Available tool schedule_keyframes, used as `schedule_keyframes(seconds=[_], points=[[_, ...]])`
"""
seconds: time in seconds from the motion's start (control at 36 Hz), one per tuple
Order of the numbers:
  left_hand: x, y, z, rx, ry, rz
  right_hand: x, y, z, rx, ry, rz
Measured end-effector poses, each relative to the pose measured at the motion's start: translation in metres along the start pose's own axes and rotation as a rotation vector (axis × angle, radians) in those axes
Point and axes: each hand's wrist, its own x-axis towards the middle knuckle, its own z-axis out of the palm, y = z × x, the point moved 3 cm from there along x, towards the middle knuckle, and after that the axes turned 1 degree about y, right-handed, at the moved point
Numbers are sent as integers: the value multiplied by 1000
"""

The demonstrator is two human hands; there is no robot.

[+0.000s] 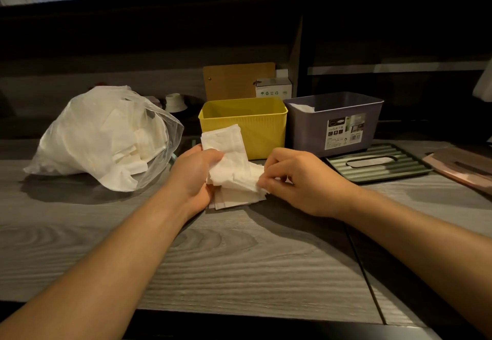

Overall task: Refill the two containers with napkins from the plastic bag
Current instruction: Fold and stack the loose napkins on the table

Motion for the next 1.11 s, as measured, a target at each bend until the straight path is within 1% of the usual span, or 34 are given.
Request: schedule_keyframes(seconds=[0.08,0.19,0.25,0.33,0.36,0.42,0.47,0.5,0.56,0.61,0.64,0.75,0.83,0.89,0.97,1.11], points=[[-1,0,0,20,2,10,-2,3,-9,200,87,150],[-1,0,1,40,-30,15,-2,9,-17,580,261,338],[-1,-1,2,54,-48,8,-1,13,-17,805,320,432],[-2,-2,5,53,-70,2,1,17,-16,1139,313,556],[-2,-3,6,56,-80,-1,1,18,-16,1209,288,568],[-2,-3,6,62,-92,-4,1,20,-15,1271,195,525],[-2,-4,6,61,-88,-5,-1,20,-15,1217,60,437],[-2,-4,5,60,-88,-5,-3,19,-16,1135,-22,391],[-2,-4,5,60,-92,-7,-9,15,-19,843,-186,316],[-2,-4,5,63,-94,-7,-13,13,-19,616,-281,286],[-2,-4,5,65,-96,-7,-13,11,-18,559,-296,287],[-3,-3,6,89,-111,-1,-11,9,-16,423,-263,263],[-4,-2,5,91,-115,-4,-10,6,-21,218,-300,211],[-3,-2,5,89,-113,-6,-11,3,-25,148,-329,187],[-3,-2,5,90,-105,-8,-13,4,-28,119,-347,175],[-3,-2,5,98,-112,-6,-11,10,-29,163,-331,174]])
